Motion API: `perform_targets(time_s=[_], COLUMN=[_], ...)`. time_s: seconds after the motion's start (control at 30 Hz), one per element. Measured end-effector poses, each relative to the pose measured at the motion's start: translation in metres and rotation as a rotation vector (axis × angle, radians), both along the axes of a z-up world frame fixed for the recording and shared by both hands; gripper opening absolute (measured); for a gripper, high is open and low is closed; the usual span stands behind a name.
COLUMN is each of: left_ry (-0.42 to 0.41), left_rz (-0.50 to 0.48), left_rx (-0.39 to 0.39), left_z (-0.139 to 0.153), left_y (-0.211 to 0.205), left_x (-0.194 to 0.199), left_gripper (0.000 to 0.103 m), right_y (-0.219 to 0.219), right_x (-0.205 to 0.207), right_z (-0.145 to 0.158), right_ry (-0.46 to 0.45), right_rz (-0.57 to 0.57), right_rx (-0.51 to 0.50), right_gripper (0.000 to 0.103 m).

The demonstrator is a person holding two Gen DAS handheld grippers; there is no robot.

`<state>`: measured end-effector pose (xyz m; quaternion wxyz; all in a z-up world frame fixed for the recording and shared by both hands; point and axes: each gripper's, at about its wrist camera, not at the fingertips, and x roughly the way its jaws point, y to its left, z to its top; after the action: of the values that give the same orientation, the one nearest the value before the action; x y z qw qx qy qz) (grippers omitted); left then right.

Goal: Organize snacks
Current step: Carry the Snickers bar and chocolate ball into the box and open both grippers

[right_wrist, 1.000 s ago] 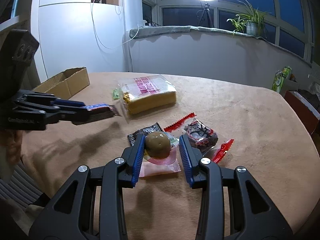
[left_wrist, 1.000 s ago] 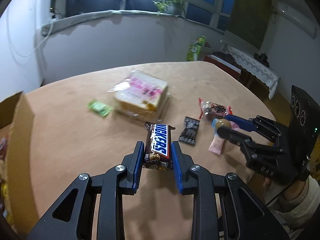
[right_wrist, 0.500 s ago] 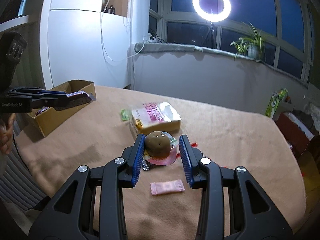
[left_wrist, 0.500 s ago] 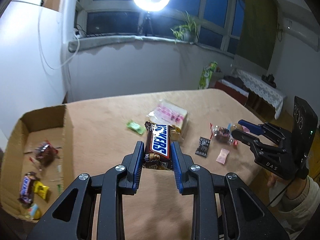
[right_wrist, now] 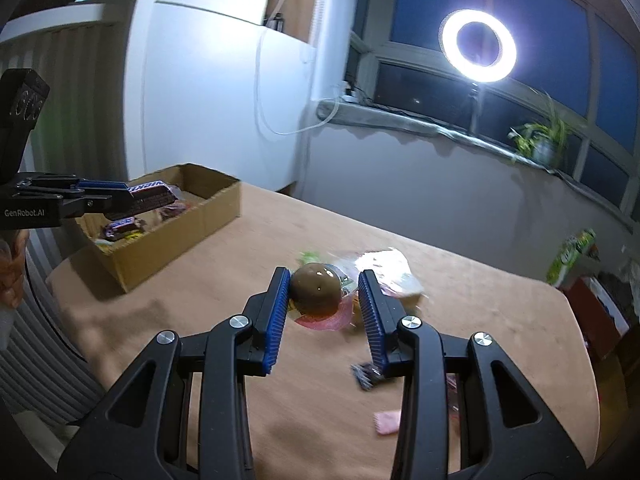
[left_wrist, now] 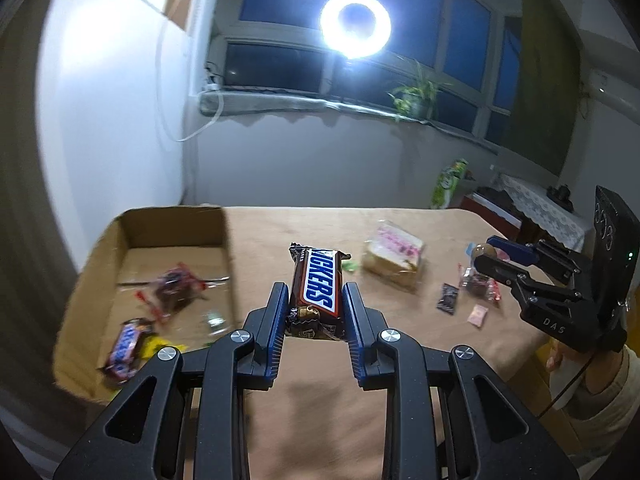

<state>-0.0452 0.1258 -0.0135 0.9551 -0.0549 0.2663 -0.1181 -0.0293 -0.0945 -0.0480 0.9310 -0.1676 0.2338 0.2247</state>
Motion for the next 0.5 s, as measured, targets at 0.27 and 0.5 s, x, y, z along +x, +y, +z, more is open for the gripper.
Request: perform_targets(time_s=[0.27, 0.5], left_ry=[-0.015, -0.013], left_rz=[0.093, 0.157], left_rx=[-0.012, -0.011], left_z=[-0.002, -0.005], left_y=[0.047, 0.077], left_x=[-0.015, -0.023], left_gripper=[0.026, 0.026], right_y=[0.065, 0.117], right_x=[0.001, 0.005], right_z=[0.000, 0.003], right_ry=[-0.006, -0.018], right_rz=[0.115, 0.212], right_rx=[-0.023, -0.030], right_gripper=[0.037, 0.037])
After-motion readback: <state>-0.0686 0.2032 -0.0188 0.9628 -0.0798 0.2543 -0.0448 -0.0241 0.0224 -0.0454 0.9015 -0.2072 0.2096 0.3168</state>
